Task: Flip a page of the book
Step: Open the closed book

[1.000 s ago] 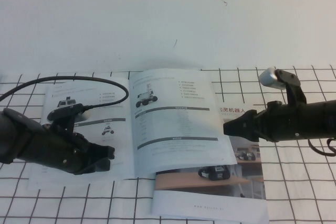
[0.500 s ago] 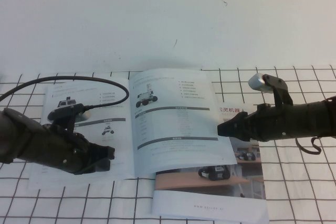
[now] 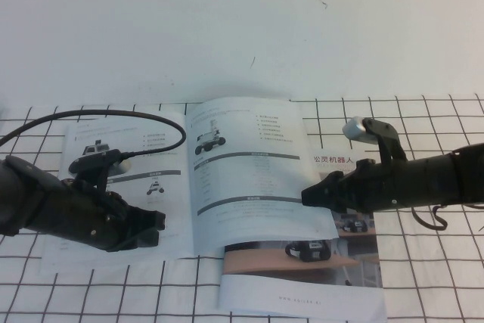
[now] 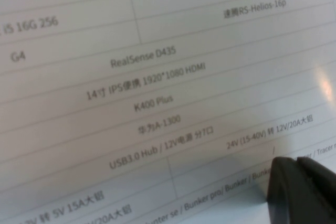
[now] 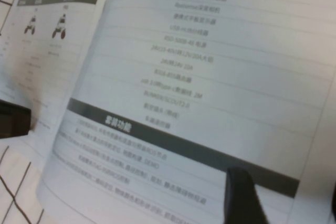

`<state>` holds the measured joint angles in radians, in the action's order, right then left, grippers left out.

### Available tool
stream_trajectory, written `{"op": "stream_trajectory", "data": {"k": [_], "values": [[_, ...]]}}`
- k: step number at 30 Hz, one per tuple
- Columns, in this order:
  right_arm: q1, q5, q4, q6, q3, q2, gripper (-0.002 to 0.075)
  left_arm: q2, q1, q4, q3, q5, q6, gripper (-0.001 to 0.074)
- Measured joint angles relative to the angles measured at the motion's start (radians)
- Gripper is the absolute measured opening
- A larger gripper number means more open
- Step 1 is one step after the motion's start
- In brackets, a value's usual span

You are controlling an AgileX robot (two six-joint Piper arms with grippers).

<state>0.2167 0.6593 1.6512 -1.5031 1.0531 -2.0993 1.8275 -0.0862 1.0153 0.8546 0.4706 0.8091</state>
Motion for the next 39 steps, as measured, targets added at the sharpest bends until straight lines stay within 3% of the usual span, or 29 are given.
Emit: {"op": "stream_trajectory", "data": {"k": [8, 21, 29, 39], "values": [[0.002, 0.017, 0.038, -0.021, 0.002, -0.008, 0.0367, 0.0, 0.0, 0.0, 0.0, 0.0, 0.0, -0.0004], [0.009, 0.217, 0.058, -0.055, 0.025, -0.014, 0.0367, 0.0, 0.0, 0.0, 0.0, 0.0, 0.0, -0.0004], [0.009, -0.074, -0.021, -0.055, 0.025, 0.066, 0.0376, 0.0, 0.0, 0.0, 0.0, 0.001, -0.002, -0.0004], [0.009, -0.109, -0.059, -0.022, 0.025, 0.097, 0.0412, 0.0, 0.0, 0.0, 0.0, 0.002, -0.002, -0.0004]]}}
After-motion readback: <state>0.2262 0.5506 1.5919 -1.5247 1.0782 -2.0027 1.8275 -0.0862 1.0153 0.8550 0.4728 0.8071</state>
